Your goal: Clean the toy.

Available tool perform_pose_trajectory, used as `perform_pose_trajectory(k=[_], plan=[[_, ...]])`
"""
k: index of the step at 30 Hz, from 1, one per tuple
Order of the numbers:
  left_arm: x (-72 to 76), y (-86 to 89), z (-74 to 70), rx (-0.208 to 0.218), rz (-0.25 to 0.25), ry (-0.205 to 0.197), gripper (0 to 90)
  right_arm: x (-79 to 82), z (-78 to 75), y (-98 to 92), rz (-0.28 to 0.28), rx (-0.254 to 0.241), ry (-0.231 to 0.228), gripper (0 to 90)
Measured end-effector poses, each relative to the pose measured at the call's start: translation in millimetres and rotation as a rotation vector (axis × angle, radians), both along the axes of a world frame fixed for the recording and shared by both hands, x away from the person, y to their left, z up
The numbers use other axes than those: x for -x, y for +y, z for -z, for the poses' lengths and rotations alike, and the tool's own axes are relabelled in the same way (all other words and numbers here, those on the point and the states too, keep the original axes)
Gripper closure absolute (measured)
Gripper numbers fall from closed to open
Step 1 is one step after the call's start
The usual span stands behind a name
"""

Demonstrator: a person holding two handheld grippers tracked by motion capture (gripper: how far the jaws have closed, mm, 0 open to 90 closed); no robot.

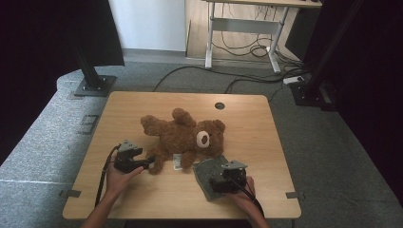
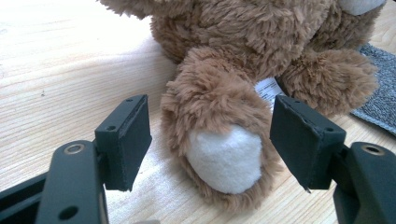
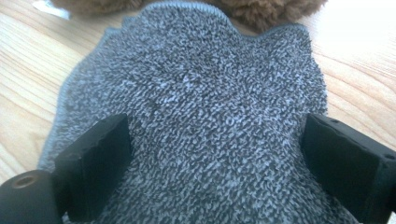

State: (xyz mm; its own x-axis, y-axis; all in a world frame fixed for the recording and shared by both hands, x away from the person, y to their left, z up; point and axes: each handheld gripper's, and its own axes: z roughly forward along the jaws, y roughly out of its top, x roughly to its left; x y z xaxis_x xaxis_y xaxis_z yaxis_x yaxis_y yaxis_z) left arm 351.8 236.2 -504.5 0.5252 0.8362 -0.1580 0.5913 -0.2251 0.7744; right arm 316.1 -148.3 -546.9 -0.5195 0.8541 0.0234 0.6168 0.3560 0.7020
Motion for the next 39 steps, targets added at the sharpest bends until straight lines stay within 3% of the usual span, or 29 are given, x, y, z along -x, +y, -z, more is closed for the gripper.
perform_pose_trajectory(k=[4, 7, 10, 11, 13, 14, 17, 21, 22, 26, 35, 39], plan=[[0.3, 0.5, -0.7, 0.001, -0.001, 0.0, 29.1, -0.3, 0.6, 1.3, 0.005, 0.021, 0.004, 8.4], [0.5, -0.1, -1.5, 0.004, 0.003, 0.001, 29.3, 0.3, -1.5, 1.5, -0.003, 0.03, 0.017, 16.9], [0.4, -1.2, -1.6, 0.002, 0.004, 0.001, 29.5, 2.9, -3.4, -1.3, -0.008, 0.025, 0.005, 31.7], [0.4, -1.2, -1.6, 0.002, 0.004, 0.001, 29.5, 2.9, -3.4, -1.3, -0.008, 0.025, 0.005, 31.7], [0.3, -2.0, -1.9, 0.003, 0.008, 0.001, 29.5, 5.2, -4.0, -3.3, 0.003, 0.015, -0.008, 45.5], [0.2, -2.4, -2.7, 0.001, 0.009, -0.001, 29.6, 6.4, -3.9, -4.8, 0.008, 0.008, -0.023, 58.5], [0.2, -2.6, -4.7, 0.007, 0.009, -0.006, 29.6, 6.7, -4.1, -5.4, -0.003, 0.001, -0.025, 66.8], [-0.5, -2.4, -6.8, 0.009, 0.01, -0.011, 29.6, 5.7, -4.4, -7.5, -0.017, -0.019, -0.017, 69.8], [-2.2, -1.8, -8.4, 0.012, 0.012, -0.012, 29.6, 4.2, -4.5, -12.3, -0.036, -0.057, -0.005, 71.0], [-7.1, 0.8, -14.3, 0.027, 0.001, -0.022, 29.6, 2.0, -4.4, -22.1, -0.056, -0.129, 0.021, 71.9], [-18.8, 7.7, -27.4, 0.038, -0.021, -0.04, 29.6, 5.9, -11.9, -25.5, -0.083, -0.143, -0.023, 72.1], [-32.3, 10.3, -34.3, 0.042, -0.024, -0.031, 28.8, 5.8, -12.6, -27.1, -0.082, -0.15, -0.026, 72.2]])
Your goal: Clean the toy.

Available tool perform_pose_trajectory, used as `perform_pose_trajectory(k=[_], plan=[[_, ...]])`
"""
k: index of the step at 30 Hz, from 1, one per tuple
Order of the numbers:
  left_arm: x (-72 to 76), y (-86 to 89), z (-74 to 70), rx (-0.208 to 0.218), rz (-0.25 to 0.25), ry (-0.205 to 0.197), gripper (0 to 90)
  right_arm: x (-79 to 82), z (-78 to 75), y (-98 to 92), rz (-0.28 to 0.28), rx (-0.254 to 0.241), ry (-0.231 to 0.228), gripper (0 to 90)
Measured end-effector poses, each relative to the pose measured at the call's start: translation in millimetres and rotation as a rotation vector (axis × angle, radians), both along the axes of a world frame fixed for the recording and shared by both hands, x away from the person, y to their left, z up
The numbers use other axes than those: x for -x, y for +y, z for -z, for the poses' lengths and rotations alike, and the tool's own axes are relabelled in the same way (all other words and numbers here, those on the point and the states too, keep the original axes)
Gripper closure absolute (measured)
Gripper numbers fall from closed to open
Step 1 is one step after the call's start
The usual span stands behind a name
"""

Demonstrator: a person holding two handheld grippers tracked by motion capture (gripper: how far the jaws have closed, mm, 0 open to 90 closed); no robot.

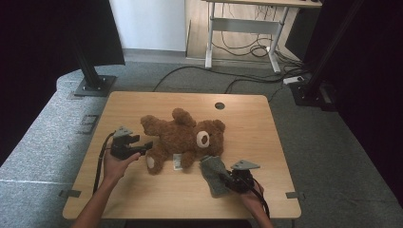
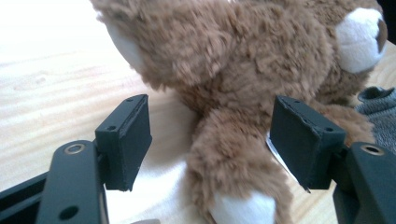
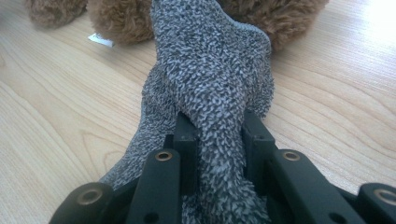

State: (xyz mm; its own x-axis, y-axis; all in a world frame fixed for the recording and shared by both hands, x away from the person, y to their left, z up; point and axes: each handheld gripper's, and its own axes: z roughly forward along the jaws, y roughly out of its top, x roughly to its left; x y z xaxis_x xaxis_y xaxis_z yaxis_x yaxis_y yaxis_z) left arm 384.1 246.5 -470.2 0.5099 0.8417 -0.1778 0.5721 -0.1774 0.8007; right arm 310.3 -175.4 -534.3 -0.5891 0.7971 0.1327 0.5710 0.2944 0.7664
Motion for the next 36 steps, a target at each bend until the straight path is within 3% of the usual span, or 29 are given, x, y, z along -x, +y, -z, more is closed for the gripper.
perform_pose_trajectory(k=[3, 6, 10, 11, 12, 21, 33, 36], plan=[[-7.5, 1.4, -1.6, 0.011, -0.012, 0.006, 28.1, -0.4, 0.0, -0.4, -0.001, -0.003, 0.001, 72.1], [-19.9, 4.5, -1.6, 0.048, -0.022, 0.024, 27.3, 0.2, -0.6, 0.1, -0.008, -0.002, -0.003, 72.1], [-23.6, 2.9, -2.6, 0.04, -0.012, 0.018, 26.4, 0.1, -0.2, 0.1, -0.01, 0.004, -0.003, 72.1], [-22.8, 0.5, -5.3, 0.042, -0.011, -0.007, 26.8, -0.4, 0.5, 0.1, -0.009, 0.004, 0.001, 72.1], [-22.8, 0.5, -5.3, 0.042, -0.011, -0.007, 27.0, -0.4, 0.5, 0.1, -0.009, 0.004, 0.001, 72.1], [-35.1, -18.3, -22.6, 0.036, 0.033, -0.031, 26.4, -1.0, 1.5, 0.9, -0.01, 0.006, 0.008, 72.0], [-50.2, -41.1, -25.5, 0.017, 0.082, -0.013, 25.9, -1.8, 1.7, -2.4, -0.002, -0.001, 0.01, 72.1], [-52.7, -44.5, -26.8, 0.012, 0.088, -0.014, 25.9, 0.1, -1.5, -2.4, -0.016, -0.022, -0.011, 72.4]])
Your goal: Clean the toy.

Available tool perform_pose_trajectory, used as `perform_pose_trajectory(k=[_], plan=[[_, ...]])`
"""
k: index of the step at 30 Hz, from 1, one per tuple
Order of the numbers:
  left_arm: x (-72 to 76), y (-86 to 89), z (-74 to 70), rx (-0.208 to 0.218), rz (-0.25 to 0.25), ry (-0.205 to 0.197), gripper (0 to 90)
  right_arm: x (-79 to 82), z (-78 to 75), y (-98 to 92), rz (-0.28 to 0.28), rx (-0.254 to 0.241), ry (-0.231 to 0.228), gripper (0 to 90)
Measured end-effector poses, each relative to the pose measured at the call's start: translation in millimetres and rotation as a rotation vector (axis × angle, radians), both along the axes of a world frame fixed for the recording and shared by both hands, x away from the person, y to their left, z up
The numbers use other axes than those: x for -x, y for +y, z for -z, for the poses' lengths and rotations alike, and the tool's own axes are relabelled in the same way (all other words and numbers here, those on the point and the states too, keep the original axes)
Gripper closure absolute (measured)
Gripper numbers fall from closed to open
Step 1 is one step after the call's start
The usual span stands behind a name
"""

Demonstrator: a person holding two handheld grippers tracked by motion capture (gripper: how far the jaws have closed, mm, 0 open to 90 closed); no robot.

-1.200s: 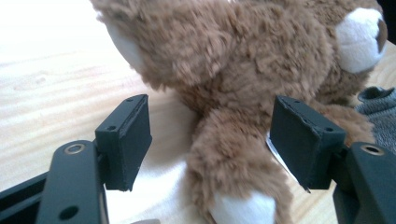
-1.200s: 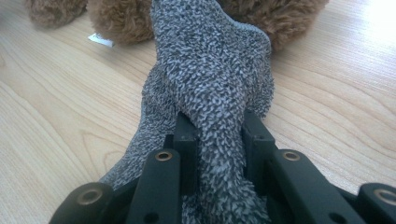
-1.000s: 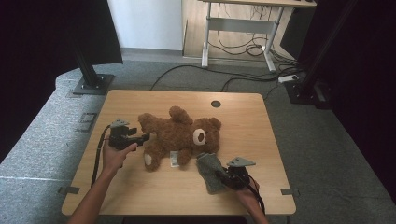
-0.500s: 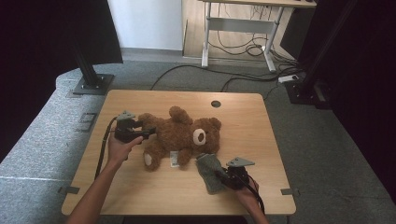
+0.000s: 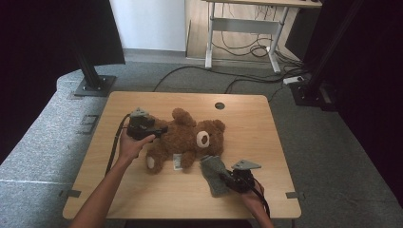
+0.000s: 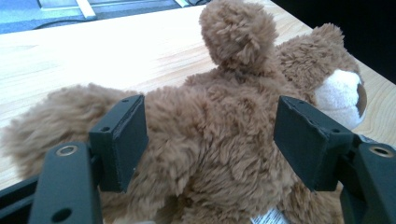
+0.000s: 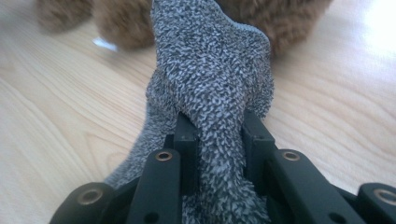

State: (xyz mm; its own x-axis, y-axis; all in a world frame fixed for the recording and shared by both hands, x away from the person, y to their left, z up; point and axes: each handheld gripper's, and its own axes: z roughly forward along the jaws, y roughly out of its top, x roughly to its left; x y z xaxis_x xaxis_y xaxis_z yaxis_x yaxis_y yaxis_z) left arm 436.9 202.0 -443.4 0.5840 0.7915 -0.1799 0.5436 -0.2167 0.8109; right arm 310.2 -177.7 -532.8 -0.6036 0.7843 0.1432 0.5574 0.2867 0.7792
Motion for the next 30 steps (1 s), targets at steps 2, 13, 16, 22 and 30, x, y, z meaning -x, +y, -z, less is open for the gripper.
perform_pose_trajectory(k=[2, 13, 16, 22, 30], plan=[[-2.5, -1.2, 0.4, -0.004, 0.0, 0.001, 26.0, 1.8, -7.0, 0.3, -0.001, -0.043, -0.028, 72.5], [-4.9, 11.0, 3.4, -0.006, -0.028, 0.011, 26.3, -0.8, -25.0, -8.6, 0.04, -0.131, -0.094, 72.6], [-2.8, 12.8, 6.3, -0.011, -0.024, 0.021, 26.3, -3.4, -29.9, -8.7, 0.044, -0.146, -0.111, 72.7], [5.7, 11.0, 7.9, -0.016, -0.001, 0.023, 27.0, -16.6, -57.4, -3.9, 0.048, -0.194, -0.18, 72.8], [23.0, 13.6, 15.2, -0.028, 0.006, 0.032, 26.2, -34.1, -73.2, 3.6, 0.059, -0.2, -0.197, 72.9]])
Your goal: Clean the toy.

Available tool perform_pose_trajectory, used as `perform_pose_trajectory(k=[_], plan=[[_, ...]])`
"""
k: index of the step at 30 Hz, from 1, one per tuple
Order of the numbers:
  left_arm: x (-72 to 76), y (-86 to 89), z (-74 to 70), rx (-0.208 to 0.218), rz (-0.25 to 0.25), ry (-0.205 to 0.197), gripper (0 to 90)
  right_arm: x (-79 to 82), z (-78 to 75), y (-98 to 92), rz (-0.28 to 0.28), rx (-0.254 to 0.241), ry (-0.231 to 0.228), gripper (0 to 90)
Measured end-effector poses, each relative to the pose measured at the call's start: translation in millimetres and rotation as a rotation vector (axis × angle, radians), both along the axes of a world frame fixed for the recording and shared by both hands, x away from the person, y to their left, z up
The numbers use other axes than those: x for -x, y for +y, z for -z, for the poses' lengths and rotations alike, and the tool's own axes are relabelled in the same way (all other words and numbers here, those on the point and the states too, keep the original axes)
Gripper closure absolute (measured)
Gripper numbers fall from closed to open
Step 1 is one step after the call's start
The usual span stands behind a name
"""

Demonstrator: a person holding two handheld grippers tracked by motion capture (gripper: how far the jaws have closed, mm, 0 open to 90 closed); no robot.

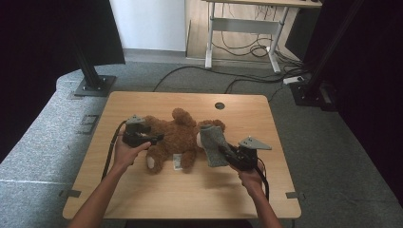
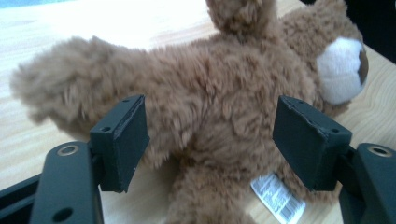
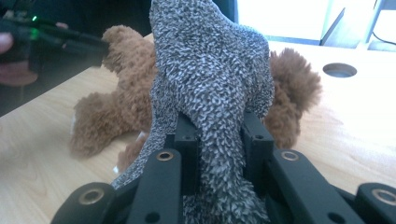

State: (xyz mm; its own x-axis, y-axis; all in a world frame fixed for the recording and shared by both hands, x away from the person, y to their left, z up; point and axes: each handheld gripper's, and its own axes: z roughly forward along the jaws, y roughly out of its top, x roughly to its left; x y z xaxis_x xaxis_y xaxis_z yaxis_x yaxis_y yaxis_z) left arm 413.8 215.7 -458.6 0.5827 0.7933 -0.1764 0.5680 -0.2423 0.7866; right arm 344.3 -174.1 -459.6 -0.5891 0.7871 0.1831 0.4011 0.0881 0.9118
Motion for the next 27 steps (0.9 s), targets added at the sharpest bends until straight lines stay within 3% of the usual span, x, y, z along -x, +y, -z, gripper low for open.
perform_pose_trajectory(k=[6, 12, 18, 21, 23, 27], plan=[[10.2, -0.2, 15.5, -0.039, 0.007, 0.03, 25.0, -18.7, -9.2, 16.6, -0.002, -0.008, -0.005, 72.8], [13.5, 4.3, 37.3, -0.041, 0.002, 0.085, 24.6, -34.0, -15.6, 34.6, -0.017, -0.007, 0.0, 72.8], [14.1, 0.8, 52.5, -0.067, 0.016, 0.125, 25.3, -49.7, -18.1, 63.8, -0.066, -0.014, 0.012, 72.8], [13.3, -1.1, 58.3, -0.087, 0.015, 0.141, 30.3, -54.7, -16.7, 81.5, -0.101, -0.009, 0.008, 72.8], [12.9, -3.2, 63.9, -0.077, 0.016, 0.165, 36.5, -59.4, -14.6, 100.0, -0.13, 0.0, 0.012, 72.7], [13.0, -5.8, 66.5, -0.099, 0.014, 0.174, 45.2, -65.8, -8.5, 117.8, -0.152, 0.024, 0.032, 72.7]])
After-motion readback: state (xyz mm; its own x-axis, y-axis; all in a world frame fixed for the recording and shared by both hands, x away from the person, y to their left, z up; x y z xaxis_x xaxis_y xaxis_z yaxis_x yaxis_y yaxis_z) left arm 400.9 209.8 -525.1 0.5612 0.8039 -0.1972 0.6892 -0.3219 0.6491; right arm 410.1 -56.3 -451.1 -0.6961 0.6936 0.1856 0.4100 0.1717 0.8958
